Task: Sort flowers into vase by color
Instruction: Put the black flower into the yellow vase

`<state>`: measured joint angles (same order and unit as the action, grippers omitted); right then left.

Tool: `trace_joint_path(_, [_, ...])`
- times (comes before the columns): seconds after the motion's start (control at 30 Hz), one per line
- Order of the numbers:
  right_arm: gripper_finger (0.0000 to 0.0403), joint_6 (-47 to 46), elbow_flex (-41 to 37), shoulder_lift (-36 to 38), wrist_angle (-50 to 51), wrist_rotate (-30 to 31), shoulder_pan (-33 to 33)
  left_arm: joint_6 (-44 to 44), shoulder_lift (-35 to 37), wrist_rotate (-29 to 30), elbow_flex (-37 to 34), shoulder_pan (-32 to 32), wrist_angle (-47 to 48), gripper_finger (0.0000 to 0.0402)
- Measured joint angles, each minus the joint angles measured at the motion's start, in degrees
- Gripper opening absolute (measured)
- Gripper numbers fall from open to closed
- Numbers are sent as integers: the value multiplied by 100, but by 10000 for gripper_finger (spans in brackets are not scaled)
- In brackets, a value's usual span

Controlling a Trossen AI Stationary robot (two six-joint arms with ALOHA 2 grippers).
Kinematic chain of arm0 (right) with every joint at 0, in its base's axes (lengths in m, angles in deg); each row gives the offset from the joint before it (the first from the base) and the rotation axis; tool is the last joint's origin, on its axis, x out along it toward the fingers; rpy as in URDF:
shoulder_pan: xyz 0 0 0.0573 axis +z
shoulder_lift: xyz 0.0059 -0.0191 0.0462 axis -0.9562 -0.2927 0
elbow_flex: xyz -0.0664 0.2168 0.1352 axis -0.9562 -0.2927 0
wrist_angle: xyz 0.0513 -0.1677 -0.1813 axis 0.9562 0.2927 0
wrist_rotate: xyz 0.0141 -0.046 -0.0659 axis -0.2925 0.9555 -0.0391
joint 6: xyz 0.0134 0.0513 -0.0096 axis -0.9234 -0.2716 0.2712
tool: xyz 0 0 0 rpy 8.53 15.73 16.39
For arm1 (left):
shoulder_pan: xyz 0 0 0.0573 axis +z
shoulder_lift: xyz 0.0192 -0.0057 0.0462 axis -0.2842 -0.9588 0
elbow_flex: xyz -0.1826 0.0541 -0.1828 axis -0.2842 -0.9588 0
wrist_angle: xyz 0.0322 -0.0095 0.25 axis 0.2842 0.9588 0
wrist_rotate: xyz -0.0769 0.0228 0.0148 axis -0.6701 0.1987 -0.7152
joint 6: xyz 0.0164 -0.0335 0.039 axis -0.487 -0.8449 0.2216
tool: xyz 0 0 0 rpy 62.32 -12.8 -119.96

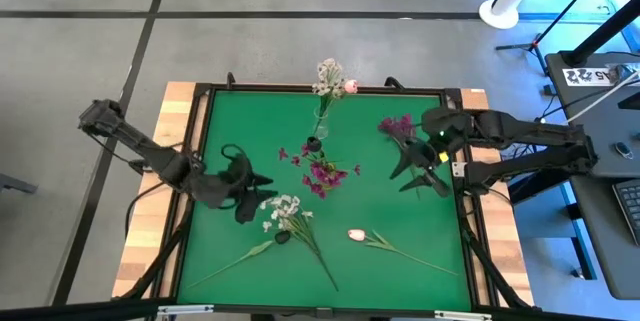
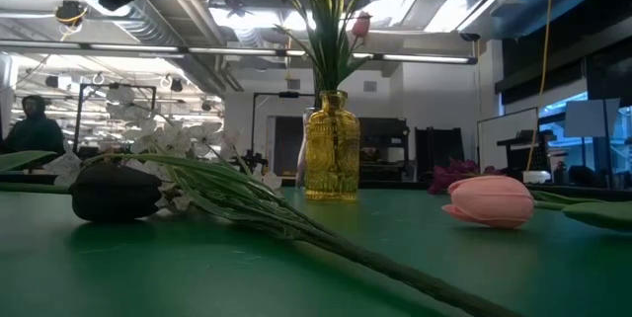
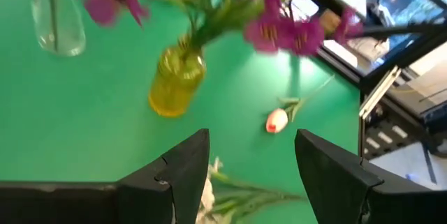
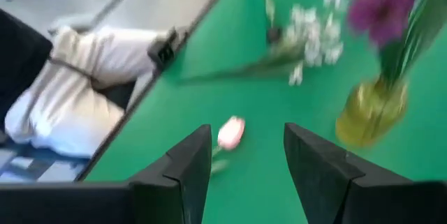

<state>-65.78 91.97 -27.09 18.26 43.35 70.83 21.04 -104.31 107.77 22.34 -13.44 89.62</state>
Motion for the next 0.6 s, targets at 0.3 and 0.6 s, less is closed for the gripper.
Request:
trace_joint_path(0.3, [179,-1109,-819,6,-184,638,1057,-624,-723,-343,-2,-354,-9,206])
trace_joint_path(0.6, [179,-2521,-2076,-45,-1301,1753,2014,-882,-1006,-1099,-4,-454,419,185])
